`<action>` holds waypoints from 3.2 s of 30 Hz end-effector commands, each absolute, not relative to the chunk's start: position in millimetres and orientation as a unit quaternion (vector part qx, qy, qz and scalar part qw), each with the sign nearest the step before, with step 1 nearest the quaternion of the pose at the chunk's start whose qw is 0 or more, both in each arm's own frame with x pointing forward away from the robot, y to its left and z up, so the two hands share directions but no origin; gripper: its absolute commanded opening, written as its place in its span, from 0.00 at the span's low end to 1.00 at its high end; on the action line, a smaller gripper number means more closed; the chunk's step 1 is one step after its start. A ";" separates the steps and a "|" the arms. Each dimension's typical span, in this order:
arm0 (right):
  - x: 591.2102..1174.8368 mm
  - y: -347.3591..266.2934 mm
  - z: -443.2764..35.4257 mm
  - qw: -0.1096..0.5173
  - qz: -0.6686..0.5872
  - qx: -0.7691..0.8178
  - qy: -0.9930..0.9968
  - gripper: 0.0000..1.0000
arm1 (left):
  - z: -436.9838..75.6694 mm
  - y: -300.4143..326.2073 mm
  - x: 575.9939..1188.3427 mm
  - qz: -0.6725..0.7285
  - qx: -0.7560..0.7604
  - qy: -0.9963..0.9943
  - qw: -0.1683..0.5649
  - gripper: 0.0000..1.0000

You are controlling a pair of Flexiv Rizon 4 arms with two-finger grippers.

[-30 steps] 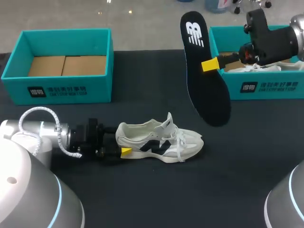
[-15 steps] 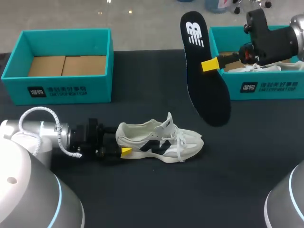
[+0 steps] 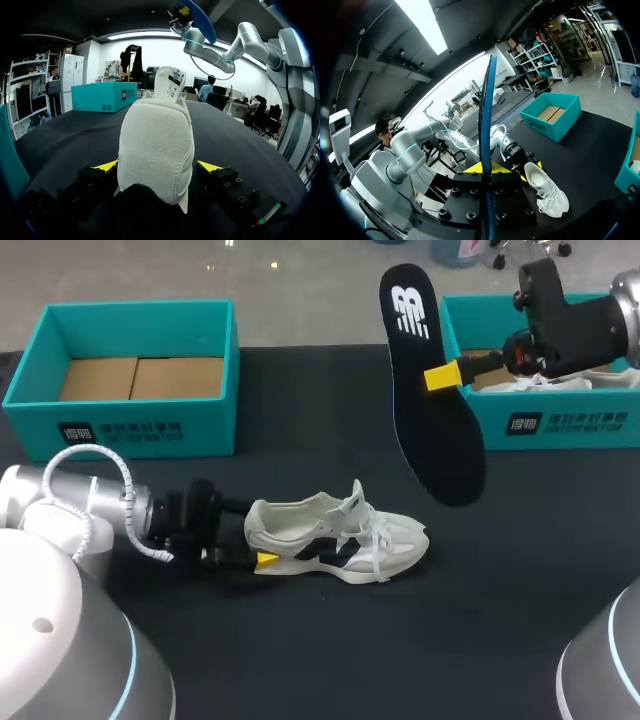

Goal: Take the shoe out of the shoebox, open the shoe tongue, remove and reinsert the insole, then place the shoe into the shoebox

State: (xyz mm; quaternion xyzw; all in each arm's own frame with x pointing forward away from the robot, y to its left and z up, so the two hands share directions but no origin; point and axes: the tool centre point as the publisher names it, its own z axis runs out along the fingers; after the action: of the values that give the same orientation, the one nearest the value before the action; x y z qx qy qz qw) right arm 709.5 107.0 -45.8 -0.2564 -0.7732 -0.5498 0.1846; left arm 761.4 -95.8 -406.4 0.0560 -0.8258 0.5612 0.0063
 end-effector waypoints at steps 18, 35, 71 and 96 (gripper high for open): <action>710.7 108.1 -47.0 0.185 -0.549 -0.256 -0.774 0.00 | -380.4 -78.6 759.6 0.443 0.047 -0.895 0.035 1.00; 710.7 108.1 -47.0 0.185 -0.549 -0.256 -0.774 0.00 | -359.6 -78.6 761.0 0.245 0.033 -0.969 0.025 1.00; 710.7 108.1 -47.0 0.185 -0.549 -0.256 -0.774 0.00 | -327.4 -81.8 745.9 0.065 0.005 -0.998 0.002 1.00; 710.7 108.1 -47.0 0.185 -0.549 -0.256 -0.774 0.00 | -319.8 -86.2 751.5 0.060 0.004 -0.998 -0.009 1.00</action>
State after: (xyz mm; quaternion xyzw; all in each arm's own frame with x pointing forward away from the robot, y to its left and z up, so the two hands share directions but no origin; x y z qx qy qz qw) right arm 709.5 106.9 -45.9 -0.2565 -0.7732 -0.5499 0.1846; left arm 750.0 -86.5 -324.3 0.0068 -0.9980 0.0618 -0.0088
